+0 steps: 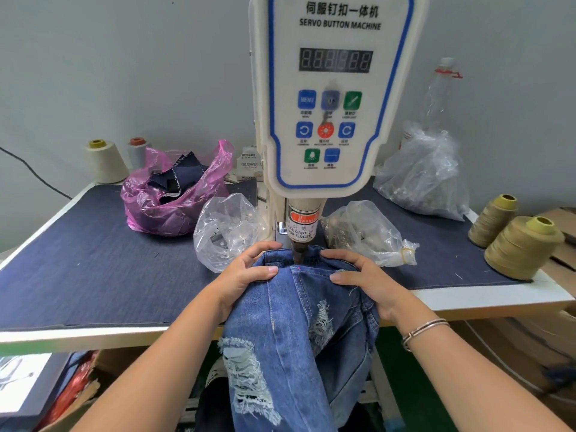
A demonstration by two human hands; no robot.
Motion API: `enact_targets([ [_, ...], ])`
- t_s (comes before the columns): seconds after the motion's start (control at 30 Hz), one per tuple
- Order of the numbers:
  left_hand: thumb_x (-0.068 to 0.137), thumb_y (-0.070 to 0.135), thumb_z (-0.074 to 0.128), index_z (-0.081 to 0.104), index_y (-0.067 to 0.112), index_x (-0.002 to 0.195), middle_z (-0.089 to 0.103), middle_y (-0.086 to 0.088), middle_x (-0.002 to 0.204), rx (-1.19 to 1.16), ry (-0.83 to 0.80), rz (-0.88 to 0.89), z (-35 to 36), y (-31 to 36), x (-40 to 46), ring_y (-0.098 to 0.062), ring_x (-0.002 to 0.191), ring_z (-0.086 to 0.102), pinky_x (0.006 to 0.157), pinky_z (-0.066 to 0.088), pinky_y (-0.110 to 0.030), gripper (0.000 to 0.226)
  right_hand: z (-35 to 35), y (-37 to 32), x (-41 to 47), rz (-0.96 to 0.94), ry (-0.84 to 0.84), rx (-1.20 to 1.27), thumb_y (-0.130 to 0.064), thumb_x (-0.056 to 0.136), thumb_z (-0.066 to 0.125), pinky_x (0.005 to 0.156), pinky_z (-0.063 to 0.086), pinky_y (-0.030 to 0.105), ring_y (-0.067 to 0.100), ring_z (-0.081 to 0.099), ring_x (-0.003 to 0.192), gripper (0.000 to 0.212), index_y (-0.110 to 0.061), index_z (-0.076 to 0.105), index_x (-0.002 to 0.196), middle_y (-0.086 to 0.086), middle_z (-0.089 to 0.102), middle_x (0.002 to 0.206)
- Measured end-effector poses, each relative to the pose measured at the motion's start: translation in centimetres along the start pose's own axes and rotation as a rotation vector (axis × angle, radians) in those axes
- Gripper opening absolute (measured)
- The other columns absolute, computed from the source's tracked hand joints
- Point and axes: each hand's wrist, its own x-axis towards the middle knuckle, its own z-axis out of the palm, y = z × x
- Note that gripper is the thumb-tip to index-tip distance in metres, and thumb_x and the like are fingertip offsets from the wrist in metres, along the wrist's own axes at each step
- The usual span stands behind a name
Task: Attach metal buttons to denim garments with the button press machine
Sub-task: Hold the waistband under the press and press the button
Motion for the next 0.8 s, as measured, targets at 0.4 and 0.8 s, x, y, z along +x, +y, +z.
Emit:
enact_targets([
  [0.4,0.058,0.023,0.080,0.068,0.037,0.109,0.071,-0.006,0.113,-0.037,0.028,0.001,-0.05,-0.14,0.03,-0.023,0.095,0.069,0.077,0.055,-0.034,0.054,0.27,0.10,-0.19,-0.034,0.043,0.018,-0.002,0.068,0.070,0.072,0.057,0.033,0.027,0.070,0.091,0.038,-0.025,0.076,0.098,0.010,0.072,0.106],
  [0.8,0.069,0.011,0.069,0.071,0.035,0.105,0.071,-0.006,0.112,-0.051,0.056,-0.005,0.29,0.00,-0.11,-0.023,0.093,0.070,0.071,0.056,-0.031,0.043,0.29,-0.12,-0.14,0.004,0.050,0.040,-0.001,0.069,0.068,0.069,0.058,0.032,0.027,0.071,0.088,0.036,-0.023,0.077,0.096,0.012,0.072,0.106],
])
